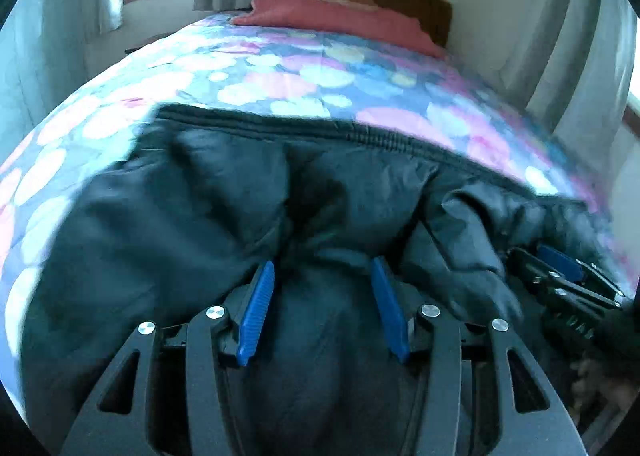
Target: Fold large clothes
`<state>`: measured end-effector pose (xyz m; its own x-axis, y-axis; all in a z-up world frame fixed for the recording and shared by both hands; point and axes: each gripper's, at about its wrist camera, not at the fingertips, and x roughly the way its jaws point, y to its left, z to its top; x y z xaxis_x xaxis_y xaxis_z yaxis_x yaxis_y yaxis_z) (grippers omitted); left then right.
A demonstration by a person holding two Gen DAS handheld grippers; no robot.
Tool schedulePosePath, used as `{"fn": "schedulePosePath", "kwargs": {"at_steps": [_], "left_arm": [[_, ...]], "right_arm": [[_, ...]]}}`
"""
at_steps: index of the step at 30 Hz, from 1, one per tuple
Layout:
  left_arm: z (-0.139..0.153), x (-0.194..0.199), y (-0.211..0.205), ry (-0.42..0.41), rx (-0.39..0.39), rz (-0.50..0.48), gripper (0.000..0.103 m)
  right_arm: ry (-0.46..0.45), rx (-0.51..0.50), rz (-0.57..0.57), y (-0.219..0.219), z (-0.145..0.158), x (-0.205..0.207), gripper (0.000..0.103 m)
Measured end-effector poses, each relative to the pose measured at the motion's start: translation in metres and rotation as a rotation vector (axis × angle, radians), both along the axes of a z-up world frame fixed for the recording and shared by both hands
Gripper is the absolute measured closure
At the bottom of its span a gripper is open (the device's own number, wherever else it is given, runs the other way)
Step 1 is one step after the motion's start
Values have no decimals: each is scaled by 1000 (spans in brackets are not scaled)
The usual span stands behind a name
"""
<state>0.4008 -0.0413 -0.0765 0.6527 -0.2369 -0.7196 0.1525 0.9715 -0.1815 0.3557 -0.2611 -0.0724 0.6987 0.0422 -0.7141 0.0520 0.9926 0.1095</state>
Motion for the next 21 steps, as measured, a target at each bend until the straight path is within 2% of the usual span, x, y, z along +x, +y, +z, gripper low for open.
{"fn": "schedulePosePath", "kwargs": {"at_steps": [3,6,7,9,11,13,15,17,18,19,21], "left_arm": [[13,-21,29,-63,-12,66,52],[-2,-14,50,-2,-40,106,53],[-14,-8,54,36,-55,105,57],[-25,-4,52,41,-51,92,63],[-27,-1,52,43,-48,95,65],[-18,-6,59,57,-85,111,65],[-8,-17,74,43,-127,149,65],[-6,-25,88,22,-126,186,65],[-10,-24,91,34,-127,186,66],[-21,-20,93,53,-114,172,77],[-33,-17,90,52,-66,154,88]], "right_arm": [[-30,-51,-72,-23,11,-28,44],[39,-63,-134,-47,-11,-30,44],[45,-46,-127,-52,-25,-28,44],[24,-59,-129,-51,-35,-26,44],[37,-88,-129,-47,-31,-25,44],[37,-71,-131,-50,-20,-34,45],[-9,-56,-158,-59,-7,-56,45],[-23,-90,-214,-71,-5,-71,45],[-2,-86,-228,-78,-14,-73,45],[13,-42,-215,-85,-29,-72,44],[9,-50,-197,-85,-41,-67,44]]}}
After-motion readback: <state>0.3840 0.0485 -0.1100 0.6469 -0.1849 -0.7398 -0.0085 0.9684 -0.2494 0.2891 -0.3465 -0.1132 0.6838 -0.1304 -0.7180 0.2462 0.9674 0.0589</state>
